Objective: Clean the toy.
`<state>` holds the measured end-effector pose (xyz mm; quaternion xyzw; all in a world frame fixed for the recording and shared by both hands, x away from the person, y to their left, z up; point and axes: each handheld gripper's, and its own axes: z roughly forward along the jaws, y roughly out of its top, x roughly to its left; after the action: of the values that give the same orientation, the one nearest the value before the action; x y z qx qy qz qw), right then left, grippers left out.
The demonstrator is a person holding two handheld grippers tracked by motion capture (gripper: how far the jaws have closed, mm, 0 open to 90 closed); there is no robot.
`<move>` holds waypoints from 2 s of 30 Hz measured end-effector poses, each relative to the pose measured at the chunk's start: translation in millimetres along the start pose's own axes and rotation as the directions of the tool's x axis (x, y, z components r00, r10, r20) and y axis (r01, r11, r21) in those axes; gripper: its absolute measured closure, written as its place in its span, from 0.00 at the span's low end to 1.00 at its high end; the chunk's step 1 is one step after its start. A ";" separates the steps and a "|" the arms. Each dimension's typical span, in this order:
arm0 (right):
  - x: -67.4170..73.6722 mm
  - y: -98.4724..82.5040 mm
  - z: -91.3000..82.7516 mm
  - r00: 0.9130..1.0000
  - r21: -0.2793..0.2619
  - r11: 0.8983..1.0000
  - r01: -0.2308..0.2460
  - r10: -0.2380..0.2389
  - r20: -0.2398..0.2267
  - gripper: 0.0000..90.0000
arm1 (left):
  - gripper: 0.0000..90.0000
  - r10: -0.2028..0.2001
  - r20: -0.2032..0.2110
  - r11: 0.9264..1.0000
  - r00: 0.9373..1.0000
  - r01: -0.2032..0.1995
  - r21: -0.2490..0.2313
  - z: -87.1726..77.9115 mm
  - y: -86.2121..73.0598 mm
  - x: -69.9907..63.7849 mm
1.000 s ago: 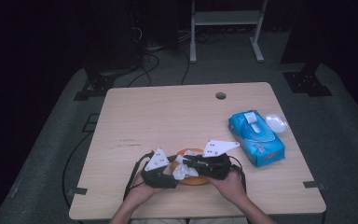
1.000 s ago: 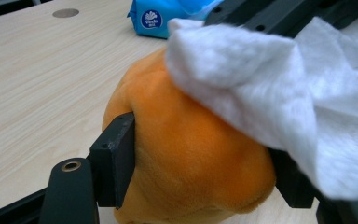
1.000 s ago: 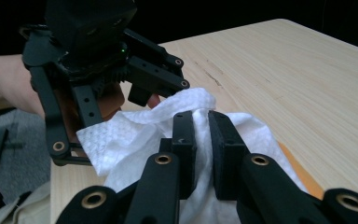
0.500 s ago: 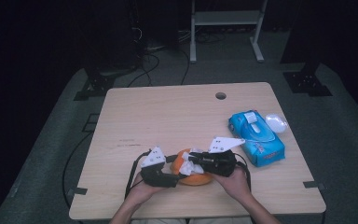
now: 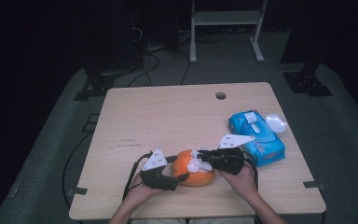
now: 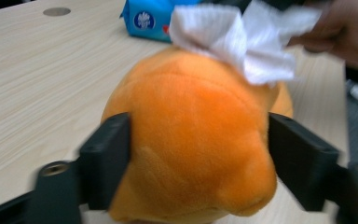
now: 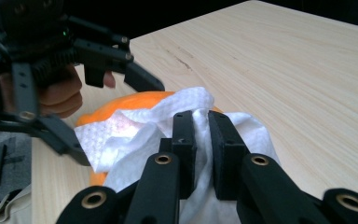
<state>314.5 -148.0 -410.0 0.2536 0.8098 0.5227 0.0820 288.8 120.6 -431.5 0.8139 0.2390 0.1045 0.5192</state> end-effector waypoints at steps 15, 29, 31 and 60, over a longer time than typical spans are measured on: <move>-11.5 -8.0 5.4 0.997 -0.019 0.997 -0.073 0.073 -0.033 0.90 | 0.22 -0.018 -0.010 1.000 1.000 0.017 -0.014 -1.2 -1.0 2.4; -6.4 -6.5 3.0 0.999 -0.020 0.999 -0.050 0.050 -0.011 0.90 | 0.43 -0.044 -0.100 0.999 0.994 0.044 -0.006 -6.6 -5.5 8.3; -9.8 -8.2 1.9 0.998 -0.016 0.998 -0.060 0.060 0.005 0.90 | 0.43 -0.045 -0.107 0.999 0.993 0.044 -0.005 -7.4 -6.2 9.0; 12.9 -5.2 4.4 0.999 -0.014 1.000 -0.022 0.021 -0.027 0.90 | 0.36 -0.146 -0.098 0.989 0.984 0.142 -0.044 -9.4 -8.0 17.0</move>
<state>303.5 -139.8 -414.8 0.2547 0.8043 0.5325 0.0675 297.3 139.3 -435.9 0.7785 0.3211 0.1121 0.5275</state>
